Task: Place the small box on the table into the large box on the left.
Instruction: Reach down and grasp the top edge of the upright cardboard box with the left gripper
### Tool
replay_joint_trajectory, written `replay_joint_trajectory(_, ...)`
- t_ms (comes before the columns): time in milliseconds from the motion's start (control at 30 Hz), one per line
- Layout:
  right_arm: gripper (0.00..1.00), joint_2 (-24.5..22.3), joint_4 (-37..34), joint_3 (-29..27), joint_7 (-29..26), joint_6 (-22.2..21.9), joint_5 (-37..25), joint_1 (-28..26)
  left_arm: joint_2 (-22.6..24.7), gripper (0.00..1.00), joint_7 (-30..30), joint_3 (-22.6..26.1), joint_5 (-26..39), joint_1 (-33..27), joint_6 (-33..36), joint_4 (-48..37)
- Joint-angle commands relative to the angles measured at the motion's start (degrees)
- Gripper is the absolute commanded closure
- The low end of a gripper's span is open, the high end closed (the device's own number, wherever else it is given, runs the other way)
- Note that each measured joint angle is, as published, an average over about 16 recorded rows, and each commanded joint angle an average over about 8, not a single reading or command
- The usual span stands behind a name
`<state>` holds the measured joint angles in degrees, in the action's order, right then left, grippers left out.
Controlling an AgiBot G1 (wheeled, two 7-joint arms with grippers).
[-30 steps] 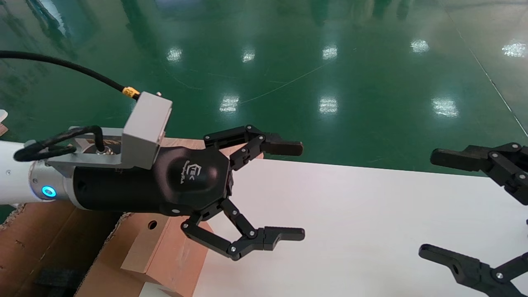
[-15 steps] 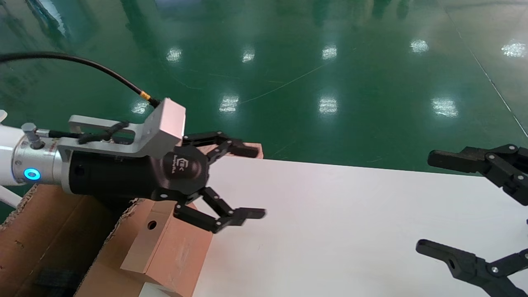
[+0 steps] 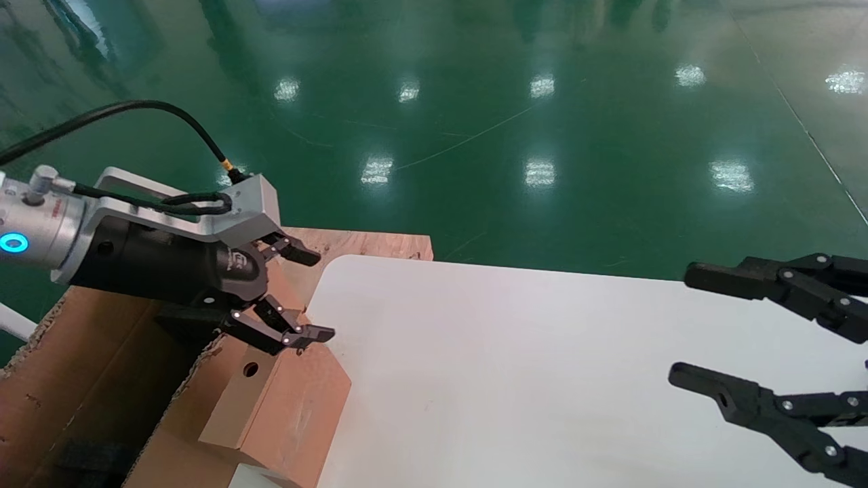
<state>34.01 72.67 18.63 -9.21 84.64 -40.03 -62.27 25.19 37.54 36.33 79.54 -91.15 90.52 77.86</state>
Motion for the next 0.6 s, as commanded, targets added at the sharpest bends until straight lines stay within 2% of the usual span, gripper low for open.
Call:
replay_joint_trajectory(33,1.00,0.0,0.0,0.0,0.0,0.0,0.0,0.0,-0.4,0.00,1.2,2.6,1.4,-2.5,0.2,0.1)
replay_joint_trajectory(400,1.00,0.0,0.0,0.0,0.0,0.0,0.0,0.0,1.3,0.00,1.3,5.3,3.6,-5.0,-0.8,-1.4)
replay_joint_trajectory(600,1.00,0.0,0.0,0.0,0.0,0.0,0.0,0.0,5.7,0.00,7.8,11.2,11.2,-10.3,0.1,-2.0)
